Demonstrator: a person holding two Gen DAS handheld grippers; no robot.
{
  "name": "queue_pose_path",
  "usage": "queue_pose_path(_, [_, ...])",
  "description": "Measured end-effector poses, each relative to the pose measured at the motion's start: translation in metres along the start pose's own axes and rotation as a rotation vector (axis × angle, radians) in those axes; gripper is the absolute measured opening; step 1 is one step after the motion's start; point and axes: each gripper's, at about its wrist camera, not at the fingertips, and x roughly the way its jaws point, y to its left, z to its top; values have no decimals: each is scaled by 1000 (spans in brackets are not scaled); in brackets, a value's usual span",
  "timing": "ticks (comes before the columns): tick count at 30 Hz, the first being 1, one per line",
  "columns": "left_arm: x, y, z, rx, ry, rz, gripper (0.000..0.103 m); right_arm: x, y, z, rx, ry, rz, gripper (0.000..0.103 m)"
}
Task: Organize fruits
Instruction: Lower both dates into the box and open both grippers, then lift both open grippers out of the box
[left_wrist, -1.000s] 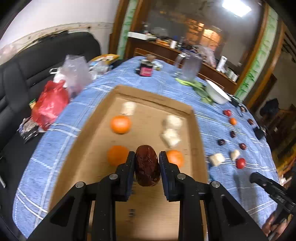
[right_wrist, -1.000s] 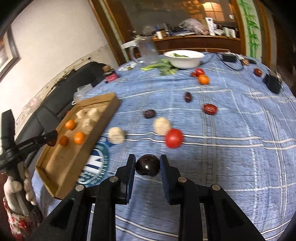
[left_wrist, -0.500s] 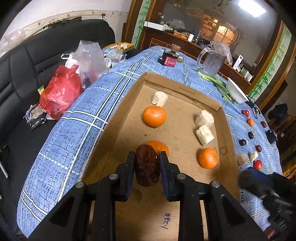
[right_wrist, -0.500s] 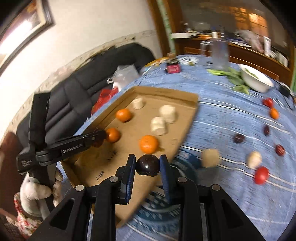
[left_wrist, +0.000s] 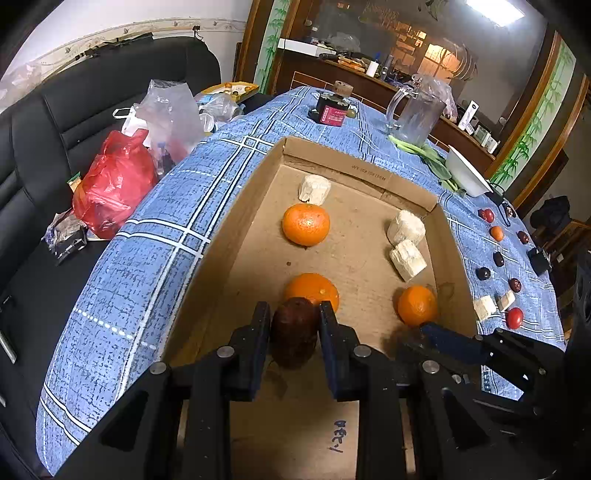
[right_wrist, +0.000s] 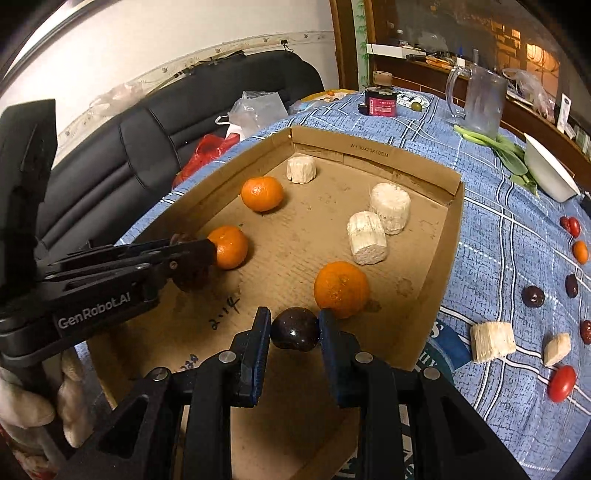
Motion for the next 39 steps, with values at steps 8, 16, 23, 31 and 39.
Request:
queue_pose_path(8, [1,-2,-5,0,32,14,42,1,4,-1,-29,-12,-29,29])
queue_pose_path(16, [-1,-3,-9,-17,54,11,44,-5,-2,-6,8,-18,-7,34])
queue_pose_path(23, [-20,-5,-10,-26,34,-9,53,-21,-3,-10,27,-56,12,47])
queue_pose_path(31, [-45,-9,-12,-19,-8,-2,59,-55,-20,-25,123,-121,32,52])
queue_pose_path(39, [-58,-36,-20,43,-29,-3,59,-96,-56,-53,299,-208,17,63])
